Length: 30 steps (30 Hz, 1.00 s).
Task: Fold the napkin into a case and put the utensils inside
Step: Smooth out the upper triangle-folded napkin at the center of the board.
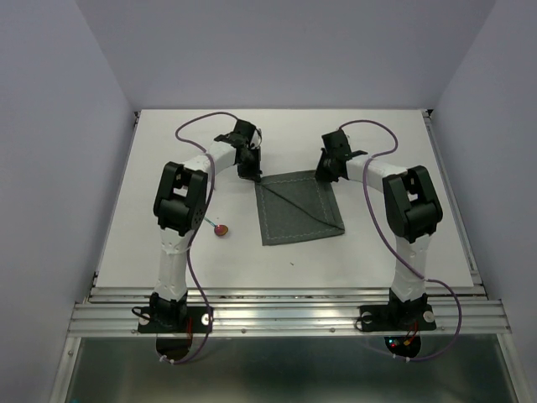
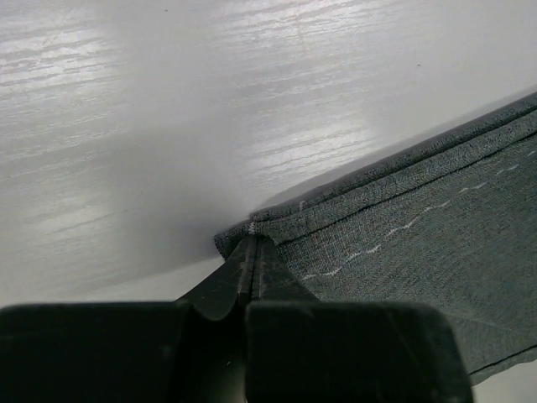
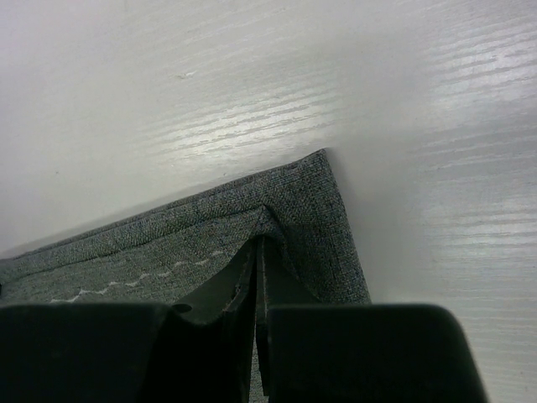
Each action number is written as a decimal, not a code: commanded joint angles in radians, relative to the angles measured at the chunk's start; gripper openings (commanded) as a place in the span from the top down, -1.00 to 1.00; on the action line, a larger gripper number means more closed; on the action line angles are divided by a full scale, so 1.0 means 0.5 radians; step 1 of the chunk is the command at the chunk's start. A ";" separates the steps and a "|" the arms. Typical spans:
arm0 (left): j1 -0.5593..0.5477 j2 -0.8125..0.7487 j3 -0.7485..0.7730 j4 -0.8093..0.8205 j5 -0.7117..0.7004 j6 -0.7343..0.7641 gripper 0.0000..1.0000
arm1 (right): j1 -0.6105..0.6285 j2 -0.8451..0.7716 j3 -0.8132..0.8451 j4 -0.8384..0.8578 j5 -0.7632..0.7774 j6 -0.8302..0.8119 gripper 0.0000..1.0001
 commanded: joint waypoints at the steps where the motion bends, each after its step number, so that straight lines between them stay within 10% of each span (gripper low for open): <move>1: 0.001 0.012 0.107 0.015 -0.007 0.030 1.00 | -0.008 -0.070 -0.069 -0.058 0.038 -0.023 0.88; 17: 0.001 -0.436 0.245 -0.129 -0.210 0.000 1.00 | -0.008 -0.653 -0.274 -0.125 0.222 -0.048 0.71; 30: 0.001 -0.776 -0.166 -0.065 -0.182 -0.083 1.00 | 0.124 -1.223 -1.078 -0.082 -0.315 0.148 0.78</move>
